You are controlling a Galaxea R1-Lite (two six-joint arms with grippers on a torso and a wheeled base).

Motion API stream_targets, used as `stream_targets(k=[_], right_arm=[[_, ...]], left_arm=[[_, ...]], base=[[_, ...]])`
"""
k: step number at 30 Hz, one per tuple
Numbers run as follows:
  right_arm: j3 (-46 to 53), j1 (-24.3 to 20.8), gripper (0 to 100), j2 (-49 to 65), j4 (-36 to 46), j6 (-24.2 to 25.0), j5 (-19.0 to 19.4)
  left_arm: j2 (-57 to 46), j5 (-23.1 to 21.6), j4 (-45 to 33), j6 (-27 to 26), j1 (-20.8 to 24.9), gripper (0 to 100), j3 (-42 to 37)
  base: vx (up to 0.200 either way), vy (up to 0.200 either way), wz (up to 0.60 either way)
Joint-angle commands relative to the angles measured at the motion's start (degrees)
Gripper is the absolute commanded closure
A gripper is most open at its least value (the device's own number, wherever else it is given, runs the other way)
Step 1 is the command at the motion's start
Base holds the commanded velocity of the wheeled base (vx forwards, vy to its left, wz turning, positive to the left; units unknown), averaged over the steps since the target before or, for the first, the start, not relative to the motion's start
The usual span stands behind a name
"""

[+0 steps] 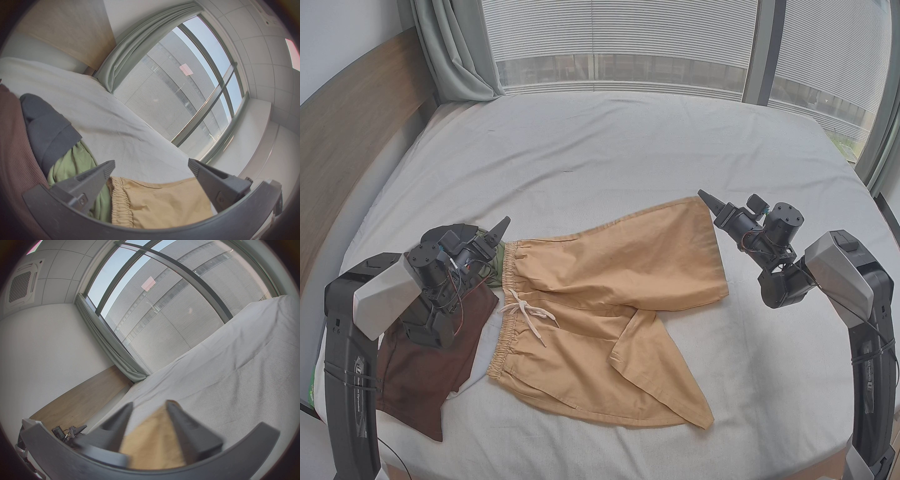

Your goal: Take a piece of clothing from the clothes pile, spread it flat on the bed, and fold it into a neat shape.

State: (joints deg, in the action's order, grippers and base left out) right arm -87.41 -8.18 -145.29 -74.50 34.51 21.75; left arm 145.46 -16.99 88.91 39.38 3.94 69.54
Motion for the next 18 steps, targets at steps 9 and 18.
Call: stream_targets(k=[9,18], right_arm=[[9.2,-0.3,0,2.6,-2.8,-3.4,-0.4],[30.3,-3.1,0,11.9,-12.3,-9.0,-0.5]], left_arm=[[-4.4,-0.7,0.1,0.8,0.3,0,-6.0],[-21.8,-8.3,0.1,0.4,-0.2,0,-24.8]], base=[[0.0,0.0,0.0],[0.0,0.0,0.0]])
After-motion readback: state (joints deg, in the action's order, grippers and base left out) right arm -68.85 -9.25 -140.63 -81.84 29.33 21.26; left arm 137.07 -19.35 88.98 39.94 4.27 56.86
